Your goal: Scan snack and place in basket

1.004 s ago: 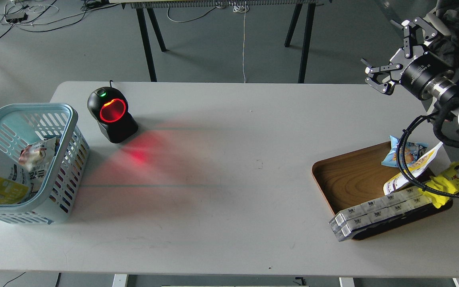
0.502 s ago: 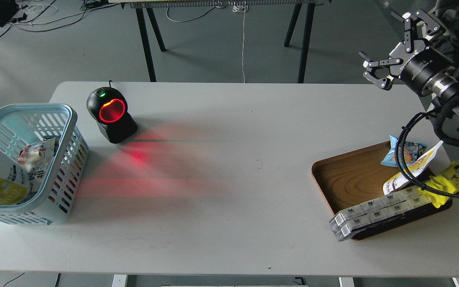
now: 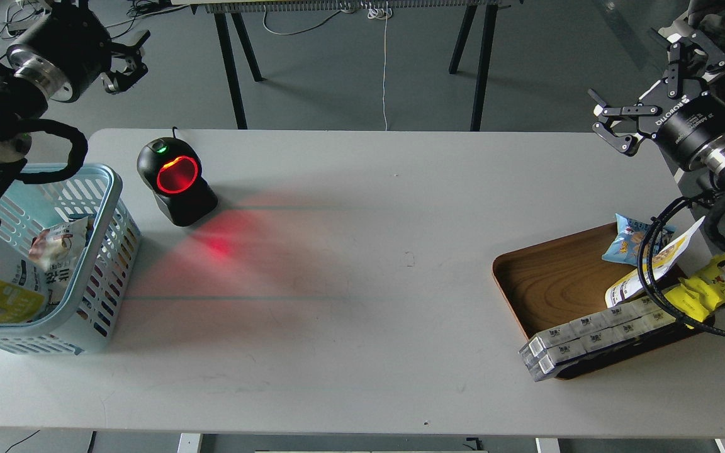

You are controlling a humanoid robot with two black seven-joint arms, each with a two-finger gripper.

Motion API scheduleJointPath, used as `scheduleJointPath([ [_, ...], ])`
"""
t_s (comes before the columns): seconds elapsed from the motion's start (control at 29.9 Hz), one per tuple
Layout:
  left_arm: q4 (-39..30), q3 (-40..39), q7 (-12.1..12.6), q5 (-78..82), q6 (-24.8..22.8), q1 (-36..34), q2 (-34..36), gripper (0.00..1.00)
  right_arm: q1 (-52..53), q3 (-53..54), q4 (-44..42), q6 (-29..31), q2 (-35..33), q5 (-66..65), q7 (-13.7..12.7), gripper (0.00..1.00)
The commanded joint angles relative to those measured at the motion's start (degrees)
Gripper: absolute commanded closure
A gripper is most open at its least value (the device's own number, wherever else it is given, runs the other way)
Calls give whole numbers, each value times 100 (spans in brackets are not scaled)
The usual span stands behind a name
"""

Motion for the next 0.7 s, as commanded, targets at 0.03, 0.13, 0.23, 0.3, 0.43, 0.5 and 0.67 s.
scheduleJointPath([
  [0.03,186,-183,34,-264,22,44,-302,0,-13,77,-11,-19,97,4,1,1],
  [0.13,678,-210,-71,-255,-40,79,-724,0,-13,94,-20,-19,177,13,1,1],
  [0.23,829,-210,-308,-246,-128,79,-927,0,-13,121,-20,-19,186,13,1,1],
  [0.3,837,-184,-361,-220,-128,97,-988,0,-13,121,-29,-19,177,13,1,1],
  [0.43,846,-184,-405,-211,-119,106,-1050,0,-13,121,-29,-28,186,4,9,1],
  [0.5,846,-183,-414,-211,-119,106,-1076,0,-13,121,-46,-28,186,4,9,1],
  [0.67,846,-183,-423,-211,-128,97,-1085,0,-13,121,-152,-37,247,-5,9,1],
])
